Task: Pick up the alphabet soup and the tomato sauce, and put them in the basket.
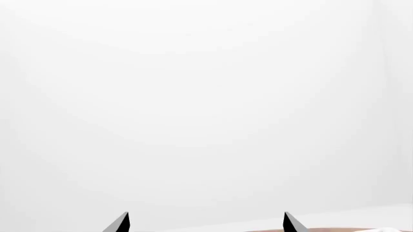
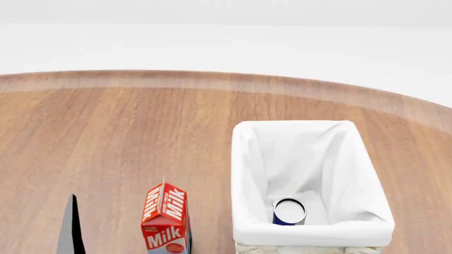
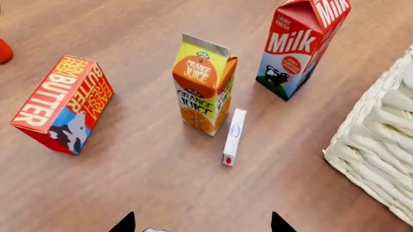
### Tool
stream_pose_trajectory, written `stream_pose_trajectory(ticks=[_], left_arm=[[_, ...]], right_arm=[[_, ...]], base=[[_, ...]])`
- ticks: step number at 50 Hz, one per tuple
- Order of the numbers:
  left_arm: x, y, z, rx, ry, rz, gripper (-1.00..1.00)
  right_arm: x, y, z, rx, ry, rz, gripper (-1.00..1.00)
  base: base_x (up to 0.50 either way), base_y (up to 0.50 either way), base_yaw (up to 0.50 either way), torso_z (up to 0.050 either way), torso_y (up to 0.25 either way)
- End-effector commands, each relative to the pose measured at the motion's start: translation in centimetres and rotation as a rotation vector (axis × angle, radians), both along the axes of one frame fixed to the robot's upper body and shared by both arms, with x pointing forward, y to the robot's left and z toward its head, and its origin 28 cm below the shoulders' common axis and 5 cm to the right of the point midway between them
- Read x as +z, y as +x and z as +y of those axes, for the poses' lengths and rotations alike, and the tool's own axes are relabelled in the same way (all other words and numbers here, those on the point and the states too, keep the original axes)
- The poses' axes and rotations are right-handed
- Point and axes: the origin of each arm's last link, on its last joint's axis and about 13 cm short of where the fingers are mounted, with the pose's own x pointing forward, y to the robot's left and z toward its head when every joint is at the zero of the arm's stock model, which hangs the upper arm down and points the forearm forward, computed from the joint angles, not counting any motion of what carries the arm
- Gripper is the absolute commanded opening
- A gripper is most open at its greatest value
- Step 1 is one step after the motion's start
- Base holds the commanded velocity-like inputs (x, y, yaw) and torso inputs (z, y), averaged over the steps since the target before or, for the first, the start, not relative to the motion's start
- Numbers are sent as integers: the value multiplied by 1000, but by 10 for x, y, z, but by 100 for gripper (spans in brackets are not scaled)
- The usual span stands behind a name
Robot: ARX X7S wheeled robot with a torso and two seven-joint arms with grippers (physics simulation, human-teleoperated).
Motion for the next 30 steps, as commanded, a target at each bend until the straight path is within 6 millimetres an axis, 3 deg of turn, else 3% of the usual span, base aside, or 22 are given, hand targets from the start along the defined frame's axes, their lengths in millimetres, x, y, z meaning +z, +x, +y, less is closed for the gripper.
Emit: stream_pose_trajectory(ticks=[1,11,22,26,30], left_arm=[[0,0,-1,-1,-2,0,100],[0,-1,-1,-1,-2,0,100],[0,0,-1,-1,2,1,100],[-1,0,-2,-2,2,3,100],[-1,0,-1,-2,0,2,100]], right_arm=[[-10,-15,-1,-23,11,54,100],[-19,-30,1,-27,4,100,100],[-23,-35,0,-1,-11,108,100],[-35,-38,3,15,-15,109,100],[-31,-38,4,21,-14,111,100]], base=[[0,0,0,0,0],[0,0,0,0,0],[0,0,0,0,0],[0,0,0,0,0],[0,0,0,0,0]])
